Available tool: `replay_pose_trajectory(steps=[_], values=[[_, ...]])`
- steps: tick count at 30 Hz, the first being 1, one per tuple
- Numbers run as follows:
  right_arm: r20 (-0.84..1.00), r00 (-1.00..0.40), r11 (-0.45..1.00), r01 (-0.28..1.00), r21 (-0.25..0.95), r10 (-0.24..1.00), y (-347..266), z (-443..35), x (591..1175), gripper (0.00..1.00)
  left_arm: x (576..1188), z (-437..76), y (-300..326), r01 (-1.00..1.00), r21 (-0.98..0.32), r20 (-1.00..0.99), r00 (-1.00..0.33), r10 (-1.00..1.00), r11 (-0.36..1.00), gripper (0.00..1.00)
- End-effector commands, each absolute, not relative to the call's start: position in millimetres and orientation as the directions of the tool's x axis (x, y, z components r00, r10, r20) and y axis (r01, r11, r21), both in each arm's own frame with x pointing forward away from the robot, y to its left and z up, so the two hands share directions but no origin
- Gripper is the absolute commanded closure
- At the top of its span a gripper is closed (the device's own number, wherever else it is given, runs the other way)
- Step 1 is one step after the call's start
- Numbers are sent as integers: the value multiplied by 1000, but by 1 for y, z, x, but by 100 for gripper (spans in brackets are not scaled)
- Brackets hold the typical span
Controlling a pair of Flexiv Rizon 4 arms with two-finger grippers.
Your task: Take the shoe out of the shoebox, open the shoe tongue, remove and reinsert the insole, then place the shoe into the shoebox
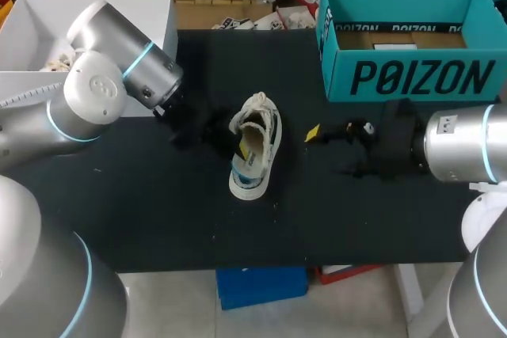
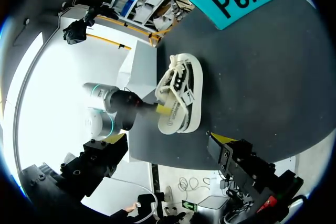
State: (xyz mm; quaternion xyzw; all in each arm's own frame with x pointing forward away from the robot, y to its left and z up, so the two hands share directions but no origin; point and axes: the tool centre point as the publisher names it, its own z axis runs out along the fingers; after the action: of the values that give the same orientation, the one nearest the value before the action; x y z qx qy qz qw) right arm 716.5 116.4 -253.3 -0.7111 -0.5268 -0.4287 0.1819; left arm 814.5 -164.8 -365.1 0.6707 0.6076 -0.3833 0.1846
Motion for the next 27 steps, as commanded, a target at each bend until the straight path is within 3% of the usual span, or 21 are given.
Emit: replay_pose_trajectory(steps=[1, 16, 17, 19, 21, 27], values=[[800, 78, -379, 905, 193, 594, 117, -253, 716, 0, 822, -367, -169, 956, -222, -717, -25, 697, -194, 100], [800, 78, -379, 905, 193, 594, 117, -253, 716, 0, 834, -375, -171, 957, -244, -661, -46, 749, -157, 100], [800, 78, -379, 905, 193, 594, 117, -253, 716, 0, 832, -374, -170, 957, -244, -661, -47, 749, -156, 98], [800, 78, -379, 905, 193, 594, 117, -253, 716, 0, 829, -369, -170, 957, -241, -667, -44, 744, -159, 71], [800, 78, -379, 905, 193, 594, 117, -253, 716, 0, 824, -364, -170, 957, -239, -676, -41, 736, -166, 62], [800, 78, -379, 905, 193, 594, 117, -253, 716, 0, 811, -353, -165, 954, -237, -699, -34, 714, -187, 61]])
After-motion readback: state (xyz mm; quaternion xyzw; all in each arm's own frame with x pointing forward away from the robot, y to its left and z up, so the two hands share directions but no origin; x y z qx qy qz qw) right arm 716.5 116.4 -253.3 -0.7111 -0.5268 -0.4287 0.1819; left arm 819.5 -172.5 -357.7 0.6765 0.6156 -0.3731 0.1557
